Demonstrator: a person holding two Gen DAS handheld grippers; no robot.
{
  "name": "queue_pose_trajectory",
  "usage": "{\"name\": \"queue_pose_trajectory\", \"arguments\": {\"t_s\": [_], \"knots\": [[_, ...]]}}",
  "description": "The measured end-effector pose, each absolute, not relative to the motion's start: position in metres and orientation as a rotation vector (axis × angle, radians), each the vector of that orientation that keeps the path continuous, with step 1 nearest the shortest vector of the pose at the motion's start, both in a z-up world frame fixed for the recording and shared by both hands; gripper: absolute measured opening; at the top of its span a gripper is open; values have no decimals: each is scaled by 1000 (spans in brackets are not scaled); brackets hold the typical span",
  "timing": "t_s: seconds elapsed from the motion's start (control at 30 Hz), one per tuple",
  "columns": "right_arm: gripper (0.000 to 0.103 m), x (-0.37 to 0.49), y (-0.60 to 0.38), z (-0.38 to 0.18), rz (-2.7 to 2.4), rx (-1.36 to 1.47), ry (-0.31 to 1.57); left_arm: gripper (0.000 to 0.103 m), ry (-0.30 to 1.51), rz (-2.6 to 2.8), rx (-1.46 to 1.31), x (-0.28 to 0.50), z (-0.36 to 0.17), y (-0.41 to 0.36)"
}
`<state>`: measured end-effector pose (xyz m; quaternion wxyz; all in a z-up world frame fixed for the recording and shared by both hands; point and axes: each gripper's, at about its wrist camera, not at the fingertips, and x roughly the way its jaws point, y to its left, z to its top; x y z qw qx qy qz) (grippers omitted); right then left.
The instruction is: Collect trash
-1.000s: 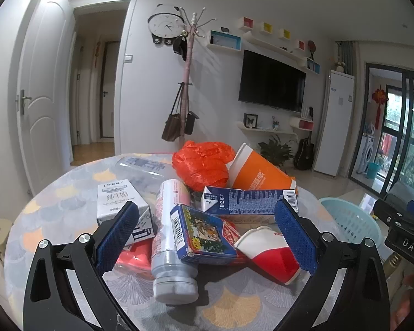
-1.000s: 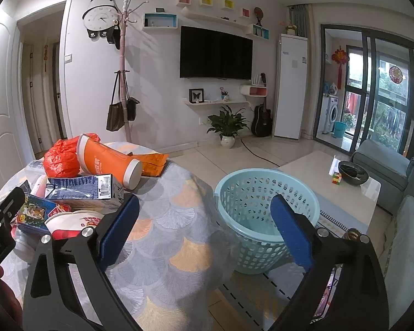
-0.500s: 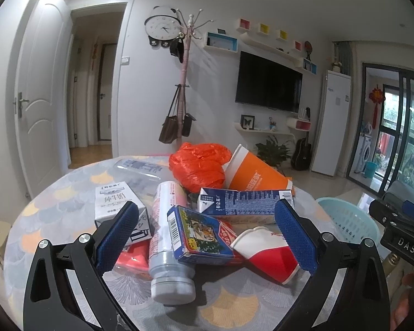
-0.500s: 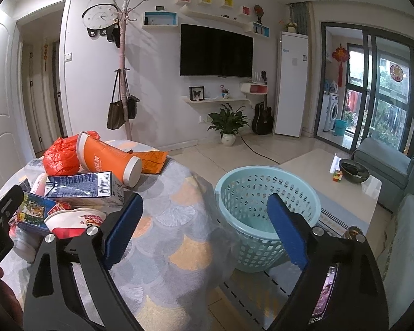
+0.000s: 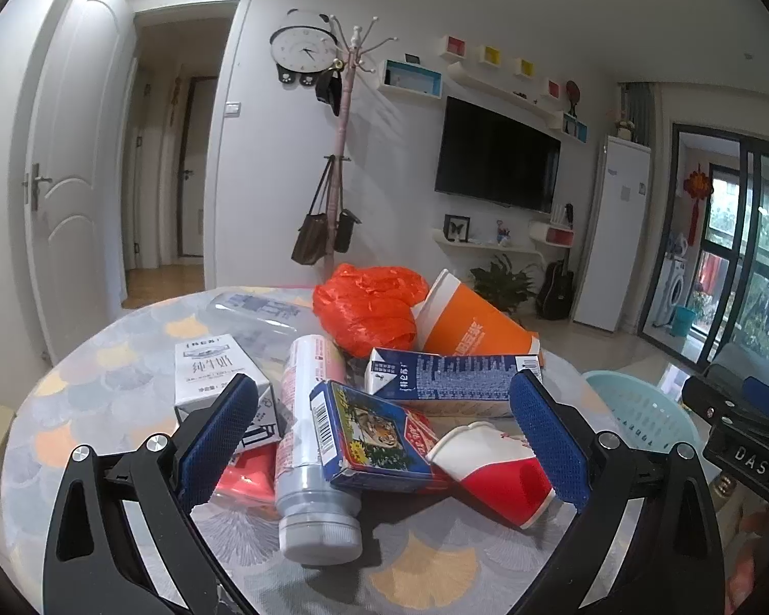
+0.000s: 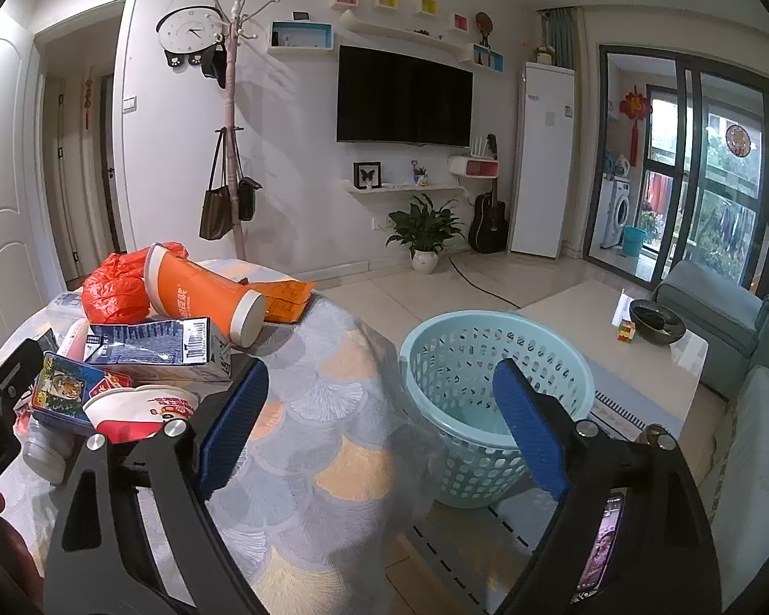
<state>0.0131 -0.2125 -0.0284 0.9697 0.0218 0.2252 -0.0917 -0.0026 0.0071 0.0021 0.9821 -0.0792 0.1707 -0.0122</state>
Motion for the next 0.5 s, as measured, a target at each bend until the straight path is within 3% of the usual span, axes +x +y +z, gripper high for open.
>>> {"name": "queue_pose_trajectory", "arguments": {"t_s": [0.3,0.5], "knots": [[80,10,-210,-26,-151,37,449,95,396,-39,-121,-11,2,13],[80,13,-196,-25,-24,32,470,95,479,-26,-158,-33,12,56]]}}
